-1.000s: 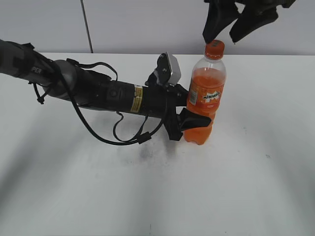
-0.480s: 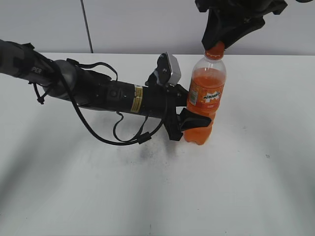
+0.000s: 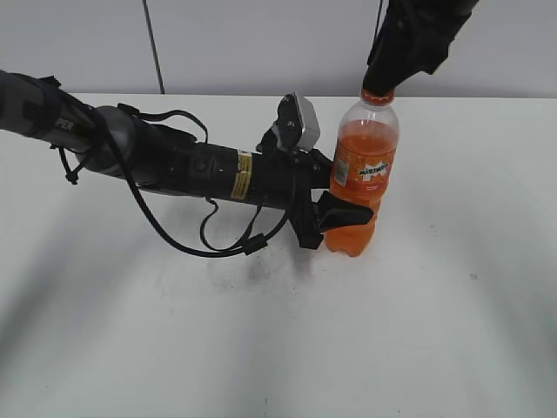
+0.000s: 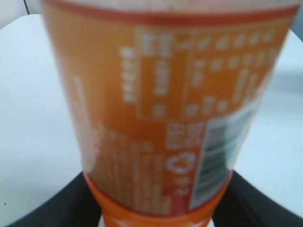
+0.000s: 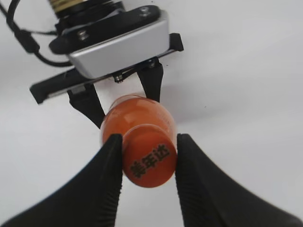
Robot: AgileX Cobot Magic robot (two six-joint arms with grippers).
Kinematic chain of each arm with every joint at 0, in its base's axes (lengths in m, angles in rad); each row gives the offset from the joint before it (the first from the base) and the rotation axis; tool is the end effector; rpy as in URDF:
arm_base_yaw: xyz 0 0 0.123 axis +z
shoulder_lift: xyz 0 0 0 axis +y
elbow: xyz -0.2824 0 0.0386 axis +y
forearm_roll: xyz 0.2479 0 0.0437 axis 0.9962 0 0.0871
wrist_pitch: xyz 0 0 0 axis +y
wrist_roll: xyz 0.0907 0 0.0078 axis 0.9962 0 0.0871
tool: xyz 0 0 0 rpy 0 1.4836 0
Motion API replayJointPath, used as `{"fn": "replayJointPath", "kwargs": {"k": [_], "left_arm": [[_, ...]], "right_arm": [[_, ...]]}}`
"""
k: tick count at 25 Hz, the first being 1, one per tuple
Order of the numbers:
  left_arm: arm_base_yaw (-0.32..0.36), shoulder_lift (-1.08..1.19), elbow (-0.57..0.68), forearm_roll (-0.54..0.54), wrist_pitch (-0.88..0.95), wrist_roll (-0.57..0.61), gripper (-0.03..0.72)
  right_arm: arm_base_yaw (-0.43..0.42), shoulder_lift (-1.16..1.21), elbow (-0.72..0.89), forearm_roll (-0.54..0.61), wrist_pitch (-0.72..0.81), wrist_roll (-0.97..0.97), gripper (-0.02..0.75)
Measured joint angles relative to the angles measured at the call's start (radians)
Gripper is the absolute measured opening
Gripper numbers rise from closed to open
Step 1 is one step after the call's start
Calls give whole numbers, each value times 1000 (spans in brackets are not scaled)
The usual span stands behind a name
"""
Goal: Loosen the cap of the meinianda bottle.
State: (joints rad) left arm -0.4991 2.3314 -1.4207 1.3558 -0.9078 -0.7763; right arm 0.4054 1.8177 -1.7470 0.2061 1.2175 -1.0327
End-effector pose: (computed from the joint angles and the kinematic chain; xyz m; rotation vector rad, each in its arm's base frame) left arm 0.3691 -0.2809 0.1012 1.3626 1.5174 -0.9523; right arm 0.3511 0.1697 0.3304 -1.7590 2.0824 0.1116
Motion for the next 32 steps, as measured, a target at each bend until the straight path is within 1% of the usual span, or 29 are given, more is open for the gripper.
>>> {"fn": "replayJointPath", "kwargs": {"k": [1,3,4,6,8,9,11,13,14,16,17,20,22,23,26,32], "left_arm": [[0,0,0,0,1,-1,397],[0,0,0,-1,5,-3,396],[0,0,0,-2,6,-6,396],[0,0,0,-3,6,-10,396],[0,0,0,-3,6,-10,396],[0,0,0,-1,6,-9,396],[0,0,0,3,4,-6,396],[0,0,0,4,1,-6,396],[0,0,0,4,0,-5,396],[0,0,0,6,0,-5,395],[0,0,0,7,0,-5,396],[0,-1,0,8,0,-5,396],[0,-1,0,8,0,-5,396],[0,-1,0,8,0,-5,396],[0,-1,0,9,0,-5,396],[0,-1,0,9,0,-5,394]], "right_arm": [[0,0,-1,0,0,-105,260],[0,-1,-1,0,-2,-213,241],[0,-2,-1,0,-2,-235,224],[0,-2,-1,5,-6,-255,215],[0,-2,-1,6,-7,-232,241],[0,-2,-1,6,-7,-203,278],[0,-3,1,7,-4,-139,375],[0,-17,2,25,-4,-64,455],[0,-29,2,42,-4,-24,484],[0,-55,2,69,-4,120,510],[0,-68,2,76,-4,215,516],[0,-82,2,52,0,654,523],[0,-79,2,5,0,848,521],[0,-77,2,-8,0,901,516],[0,-60,2,-18,1,960,496],[0,-13,2,-8,1,968,482]]}}
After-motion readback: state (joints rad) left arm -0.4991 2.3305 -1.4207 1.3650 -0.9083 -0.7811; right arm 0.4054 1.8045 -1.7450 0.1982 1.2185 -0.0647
